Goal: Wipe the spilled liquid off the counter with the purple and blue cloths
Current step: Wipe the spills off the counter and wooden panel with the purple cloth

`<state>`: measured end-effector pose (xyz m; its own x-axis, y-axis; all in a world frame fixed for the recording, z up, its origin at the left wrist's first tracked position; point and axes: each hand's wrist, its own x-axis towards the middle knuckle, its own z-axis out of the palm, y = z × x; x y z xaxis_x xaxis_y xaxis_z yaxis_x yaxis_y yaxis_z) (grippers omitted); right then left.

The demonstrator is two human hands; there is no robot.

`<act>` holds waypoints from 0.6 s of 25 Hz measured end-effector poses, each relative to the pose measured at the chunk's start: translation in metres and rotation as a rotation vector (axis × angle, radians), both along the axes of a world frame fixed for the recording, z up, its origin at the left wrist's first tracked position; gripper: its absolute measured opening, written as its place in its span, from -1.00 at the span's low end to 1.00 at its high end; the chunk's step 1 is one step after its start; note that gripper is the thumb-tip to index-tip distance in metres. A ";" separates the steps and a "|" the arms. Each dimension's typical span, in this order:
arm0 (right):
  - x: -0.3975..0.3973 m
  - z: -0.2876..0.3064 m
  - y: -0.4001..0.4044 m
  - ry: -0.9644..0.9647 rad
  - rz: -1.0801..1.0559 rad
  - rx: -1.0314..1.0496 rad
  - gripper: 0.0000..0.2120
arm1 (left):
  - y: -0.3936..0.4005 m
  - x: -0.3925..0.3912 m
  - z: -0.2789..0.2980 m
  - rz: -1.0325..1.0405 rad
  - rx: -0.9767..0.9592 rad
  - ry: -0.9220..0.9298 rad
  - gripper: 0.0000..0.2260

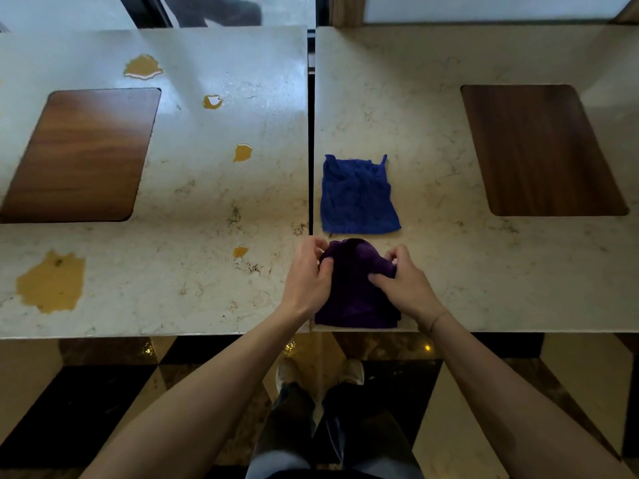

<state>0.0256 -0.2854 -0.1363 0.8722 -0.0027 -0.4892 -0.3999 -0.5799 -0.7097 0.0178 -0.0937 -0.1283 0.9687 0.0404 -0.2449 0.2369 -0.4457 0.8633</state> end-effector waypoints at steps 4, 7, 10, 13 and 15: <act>-0.002 0.019 -0.002 0.026 -0.023 0.180 -0.70 | 0.008 -0.009 0.010 0.042 0.057 -0.048 -0.86; -0.002 0.031 0.013 0.026 0.012 0.252 -0.70 | 0.023 -0.019 0.020 0.114 0.077 -0.072 -0.89; -0.006 0.038 0.038 0.019 0.056 0.291 -0.67 | 0.048 -0.029 0.026 0.148 0.110 -0.074 -0.92; -0.017 0.040 0.070 0.007 0.112 0.316 -0.64 | 0.086 -0.043 0.025 0.161 0.134 -0.052 -0.93; -0.025 0.038 0.093 -0.021 0.135 0.289 -0.62 | 0.111 -0.053 0.022 0.158 0.138 -0.024 -0.93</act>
<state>0.0001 -0.1919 -0.0981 0.8649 0.2505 -0.4350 -0.3165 -0.4004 -0.8599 -0.0353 0.0178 -0.1060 0.9531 0.2240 -0.2036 0.2935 -0.5192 0.8027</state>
